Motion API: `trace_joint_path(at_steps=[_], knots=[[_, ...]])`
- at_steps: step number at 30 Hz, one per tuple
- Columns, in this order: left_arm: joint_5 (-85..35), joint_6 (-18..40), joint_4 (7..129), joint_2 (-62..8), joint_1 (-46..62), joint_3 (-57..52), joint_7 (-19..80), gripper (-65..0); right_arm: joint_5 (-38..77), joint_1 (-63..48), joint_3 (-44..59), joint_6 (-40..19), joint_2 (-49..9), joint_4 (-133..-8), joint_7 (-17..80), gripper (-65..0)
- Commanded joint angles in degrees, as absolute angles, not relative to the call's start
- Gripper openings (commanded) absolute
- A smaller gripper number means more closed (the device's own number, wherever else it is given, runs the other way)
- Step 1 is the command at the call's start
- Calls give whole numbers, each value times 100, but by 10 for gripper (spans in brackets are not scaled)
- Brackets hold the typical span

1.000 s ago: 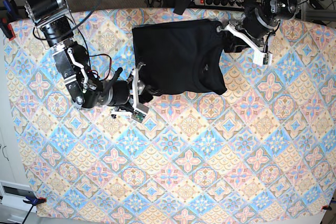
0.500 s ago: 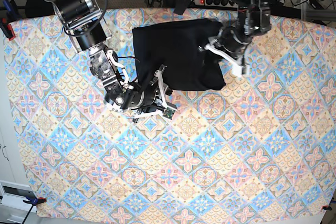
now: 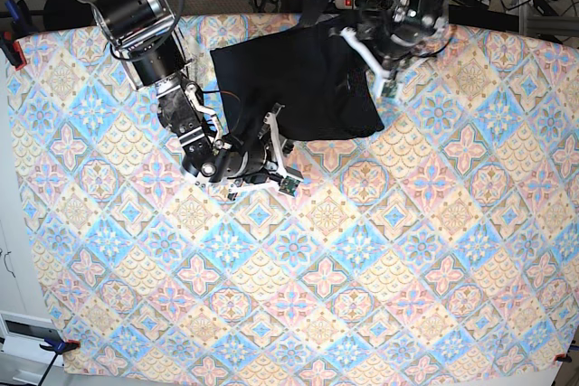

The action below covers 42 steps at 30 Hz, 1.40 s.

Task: Fold the T-shirt properly
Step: 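Fold the strip's other end with the left gripper onto the stack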

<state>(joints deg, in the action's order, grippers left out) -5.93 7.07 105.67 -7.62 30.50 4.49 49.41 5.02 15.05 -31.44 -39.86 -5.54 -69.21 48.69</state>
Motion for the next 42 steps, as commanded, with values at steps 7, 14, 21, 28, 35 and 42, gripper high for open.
trace_joint_path(at_steps=[7,14,21,28,35,42], knots=[[-1033,743,11723,-901,3609,681,4787,-533,57,1640,-3055,-4000,-532,-7011,4479,-587],[-1376,743,11486,-699,3486,1569,4804,-533,-743,1640,-3073,-4000,-532,-6985,4136,-625],[-1165,620,10167,-681,3037,2105,4787,-533,-936,1921,-3116,-4000,-532,-6545,4136,-625],[-1156,620,9182,-840,2299,2114,4787,-533,-945,1877,-3125,-4000,-655,-6475,4198,-625],[-1147,620,9051,-1174,1763,2088,4796,-533,-936,1622,-3125,-4000,-1235,-6598,4198,-626],[-1156,620,8426,-1314,1095,2105,4787,-533,-927,980,-3116,-4000,-1745,-7477,4435,-626]])
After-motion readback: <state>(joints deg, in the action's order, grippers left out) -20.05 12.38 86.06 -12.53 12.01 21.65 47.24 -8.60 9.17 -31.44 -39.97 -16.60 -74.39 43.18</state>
